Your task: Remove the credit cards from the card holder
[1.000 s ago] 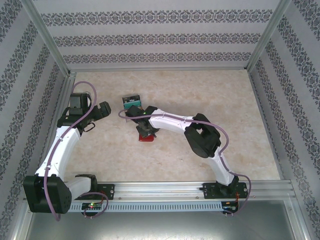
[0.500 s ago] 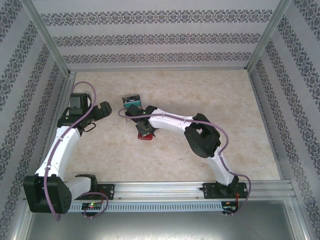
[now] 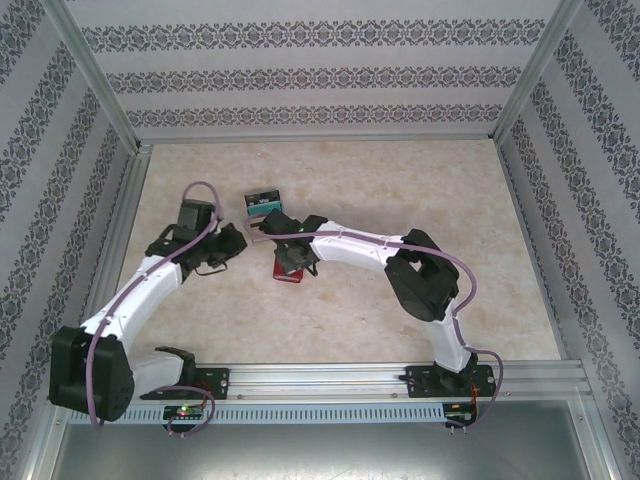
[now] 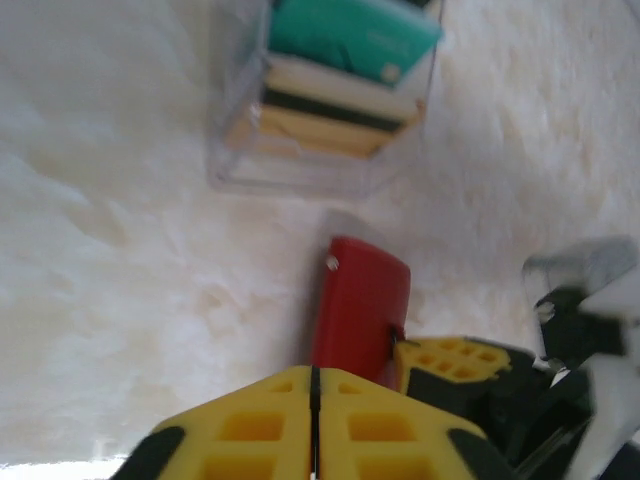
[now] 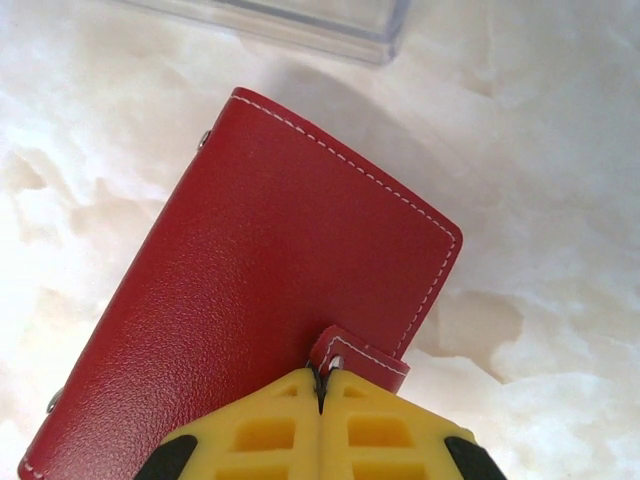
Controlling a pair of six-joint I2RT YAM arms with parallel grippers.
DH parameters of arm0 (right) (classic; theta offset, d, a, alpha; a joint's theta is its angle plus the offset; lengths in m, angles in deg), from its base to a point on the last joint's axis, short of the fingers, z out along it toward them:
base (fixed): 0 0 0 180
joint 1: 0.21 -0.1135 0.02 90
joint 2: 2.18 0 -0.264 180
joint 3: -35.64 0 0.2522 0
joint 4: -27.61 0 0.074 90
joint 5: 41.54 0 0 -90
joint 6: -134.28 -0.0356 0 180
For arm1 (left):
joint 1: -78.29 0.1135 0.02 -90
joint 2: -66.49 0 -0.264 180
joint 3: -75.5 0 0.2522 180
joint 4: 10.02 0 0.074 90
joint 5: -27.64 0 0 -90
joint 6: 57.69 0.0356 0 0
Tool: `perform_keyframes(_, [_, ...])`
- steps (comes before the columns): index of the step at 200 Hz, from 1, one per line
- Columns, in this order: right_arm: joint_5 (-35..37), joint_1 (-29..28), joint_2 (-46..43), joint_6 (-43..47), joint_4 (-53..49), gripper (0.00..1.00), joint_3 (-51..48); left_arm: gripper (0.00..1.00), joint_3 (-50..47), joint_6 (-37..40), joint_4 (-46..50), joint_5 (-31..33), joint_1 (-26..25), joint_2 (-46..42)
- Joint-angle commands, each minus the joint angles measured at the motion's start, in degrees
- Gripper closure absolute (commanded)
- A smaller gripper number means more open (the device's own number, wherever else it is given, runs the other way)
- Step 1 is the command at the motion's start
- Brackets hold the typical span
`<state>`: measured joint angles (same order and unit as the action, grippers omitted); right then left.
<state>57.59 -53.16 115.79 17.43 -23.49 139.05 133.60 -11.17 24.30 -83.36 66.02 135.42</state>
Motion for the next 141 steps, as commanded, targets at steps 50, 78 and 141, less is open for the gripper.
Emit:
perform_keyframes(50, [-4.3, 0.9, -2.5, -0.6, 6.4, 1.0, -3.6, 1.0, -3.2, -13.6, -16.7, -2.9, -9.2, 11.5])
perform_keyframes(78, [-5.1, 1.0, -2.8, -1.2, 7.6, 1.0, -4.7, 1.0, -3.7, -15.1, -19.6, -3.5, -9.8, 15.7])
perform_keyframes(141, [-7.0, 2.4, -6.4, -3.2, 12.6, 1.0, -9.4, 1.0, -3.7, -16.5, -18.3, -1.3, -10.7, 22.5])
